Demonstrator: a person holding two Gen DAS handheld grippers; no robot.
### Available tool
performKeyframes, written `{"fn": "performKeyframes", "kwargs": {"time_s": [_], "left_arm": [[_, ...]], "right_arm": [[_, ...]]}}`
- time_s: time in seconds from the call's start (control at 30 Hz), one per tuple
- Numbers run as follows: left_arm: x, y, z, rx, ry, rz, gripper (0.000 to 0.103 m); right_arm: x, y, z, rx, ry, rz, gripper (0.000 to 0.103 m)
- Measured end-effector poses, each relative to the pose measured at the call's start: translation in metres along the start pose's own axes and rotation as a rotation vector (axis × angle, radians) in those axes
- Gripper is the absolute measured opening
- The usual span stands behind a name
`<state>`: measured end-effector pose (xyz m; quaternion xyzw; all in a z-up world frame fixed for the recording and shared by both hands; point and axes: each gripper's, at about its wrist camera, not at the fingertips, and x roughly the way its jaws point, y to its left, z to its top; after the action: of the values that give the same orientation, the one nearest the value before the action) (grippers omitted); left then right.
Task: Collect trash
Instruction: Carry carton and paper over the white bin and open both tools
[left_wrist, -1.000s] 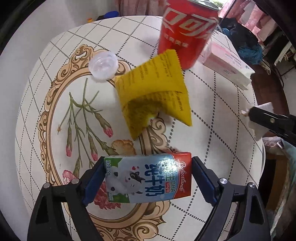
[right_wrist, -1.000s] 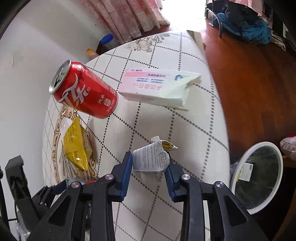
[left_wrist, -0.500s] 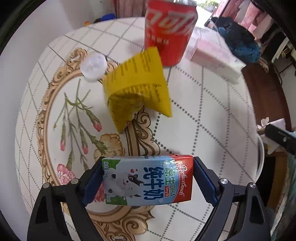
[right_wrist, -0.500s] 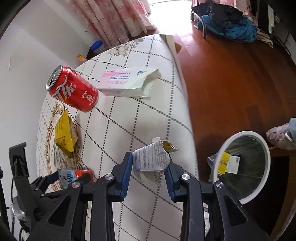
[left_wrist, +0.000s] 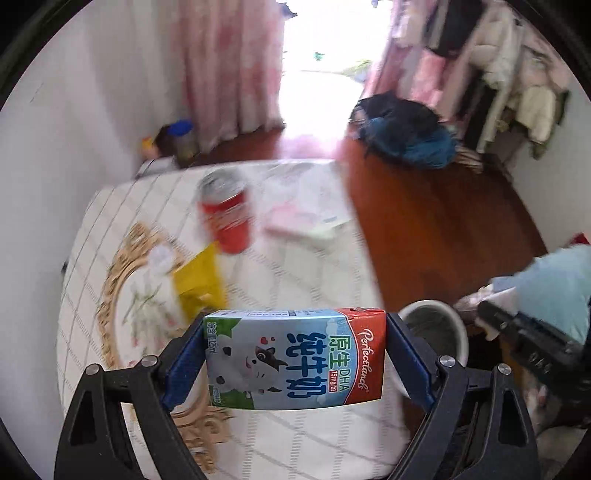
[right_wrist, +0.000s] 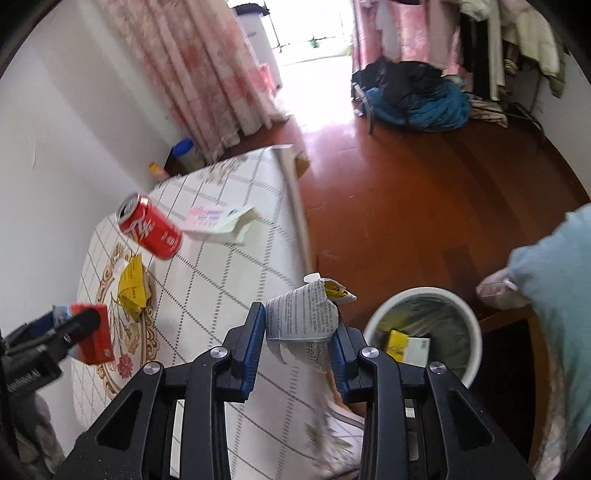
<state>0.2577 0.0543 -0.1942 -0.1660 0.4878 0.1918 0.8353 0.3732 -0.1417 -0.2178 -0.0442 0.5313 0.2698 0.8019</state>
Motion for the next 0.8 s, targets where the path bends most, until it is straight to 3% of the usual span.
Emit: {"fn": "performKeyframes", "kwargs": {"time_s": [0.13, 0.3, 0.57, 0.67, 0.77, 0.8], "left_arm": [[-0.003, -0.057, 0.003, 0.08, -0.014, -0.07, 0.09], [0.026, -0.121, 0.002, 0.153, 0.039, -0.154, 0.09], [0.116, -0.206, -0.003, 0.175, 0.289, -0.31, 0.091], [0.153, -0.221, -0.001, 0.142, 0.397, -0.349, 0.092], [0.174, -0.23, 0.001, 0.103, 0.46, -0.371, 0.093], [0.179, -0.231, 0.002, 0.09, 0.471, -0.374, 0.098]], "right_arm": [[-0.028, -0.049, -0.005, 0.054, -0.023, -0.032, 0.034], [-0.039, -0.119, -0.018, 0.145, -0.009, -0.088, 0.034], [0.002, -0.21, -0.045, 0.265, 0.108, -0.116, 0.034], [0.026, -0.227, -0.054, 0.283, 0.155, -0.113, 0.034], [0.046, -0.236, -0.059, 0.295, 0.188, -0.109, 0.034], [0.053, -0.24, -0.06, 0.3, 0.201, -0.11, 0.034]]}}
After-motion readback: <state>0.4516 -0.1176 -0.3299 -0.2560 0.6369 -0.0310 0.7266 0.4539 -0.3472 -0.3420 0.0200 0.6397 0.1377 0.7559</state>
